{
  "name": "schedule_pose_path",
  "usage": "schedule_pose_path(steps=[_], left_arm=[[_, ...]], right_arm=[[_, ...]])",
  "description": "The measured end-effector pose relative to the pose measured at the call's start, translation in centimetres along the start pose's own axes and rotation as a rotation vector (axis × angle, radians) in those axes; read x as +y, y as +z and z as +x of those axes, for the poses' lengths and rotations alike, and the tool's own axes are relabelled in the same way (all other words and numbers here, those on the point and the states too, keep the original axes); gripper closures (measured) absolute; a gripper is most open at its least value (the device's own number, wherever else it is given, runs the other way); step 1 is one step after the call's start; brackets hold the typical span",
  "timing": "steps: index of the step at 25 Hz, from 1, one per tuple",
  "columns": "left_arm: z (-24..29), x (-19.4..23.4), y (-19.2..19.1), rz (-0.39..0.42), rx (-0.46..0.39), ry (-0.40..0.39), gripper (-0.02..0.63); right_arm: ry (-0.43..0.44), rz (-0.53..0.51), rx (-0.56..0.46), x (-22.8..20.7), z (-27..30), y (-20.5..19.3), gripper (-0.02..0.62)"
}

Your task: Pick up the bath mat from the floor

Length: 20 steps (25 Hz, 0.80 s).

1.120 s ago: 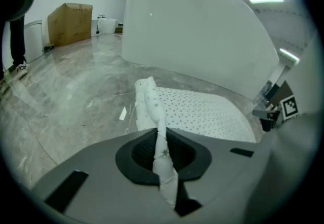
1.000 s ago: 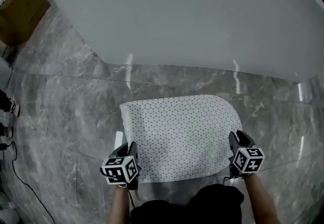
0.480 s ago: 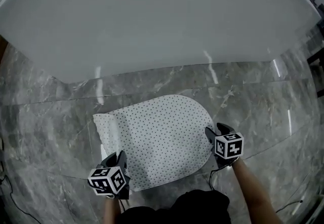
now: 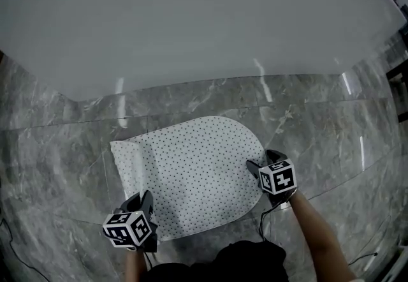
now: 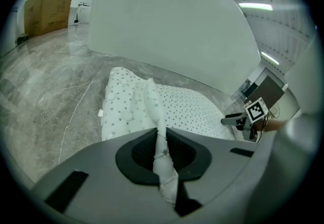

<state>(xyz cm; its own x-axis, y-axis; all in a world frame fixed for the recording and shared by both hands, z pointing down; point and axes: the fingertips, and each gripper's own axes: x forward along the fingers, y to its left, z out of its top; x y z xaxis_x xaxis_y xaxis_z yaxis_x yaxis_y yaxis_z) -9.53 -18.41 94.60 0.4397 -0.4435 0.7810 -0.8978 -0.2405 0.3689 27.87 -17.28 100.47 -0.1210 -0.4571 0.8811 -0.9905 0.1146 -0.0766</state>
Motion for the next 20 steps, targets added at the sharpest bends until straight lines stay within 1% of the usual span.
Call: schedule_pose_path(steps=[7,13,15,18,20], left_arm=[[0.2,-0.1,-0.1,-0.021,-0.011,-0.008,0.589],[0.3,0.0,-0.1,-0.054,-0.019,-0.019,0.589],[0.1,0.2,-0.1,-0.061,-0.023,-0.017,0.589],[-0.3,0.6,0.0,-0.069,-0.034,-0.013,0.589],[-0.6,0.9,0.0,-0.078,-0.04,-0.009,0.589]], right_arm=[[0.007,-0.016,0.024,0.6,0.1,0.0,0.264],[0.048,0.031,0.024,1.8,0.0,0.1,0.265],[0.058,0.04,0.019,2.3,0.0,0.0,0.277],[0.107,0.037,0.03,3.6,-0.2,-0.1,0.282],[0.152,0.029,0.044,4.9,-0.3,-0.2,0.302]])
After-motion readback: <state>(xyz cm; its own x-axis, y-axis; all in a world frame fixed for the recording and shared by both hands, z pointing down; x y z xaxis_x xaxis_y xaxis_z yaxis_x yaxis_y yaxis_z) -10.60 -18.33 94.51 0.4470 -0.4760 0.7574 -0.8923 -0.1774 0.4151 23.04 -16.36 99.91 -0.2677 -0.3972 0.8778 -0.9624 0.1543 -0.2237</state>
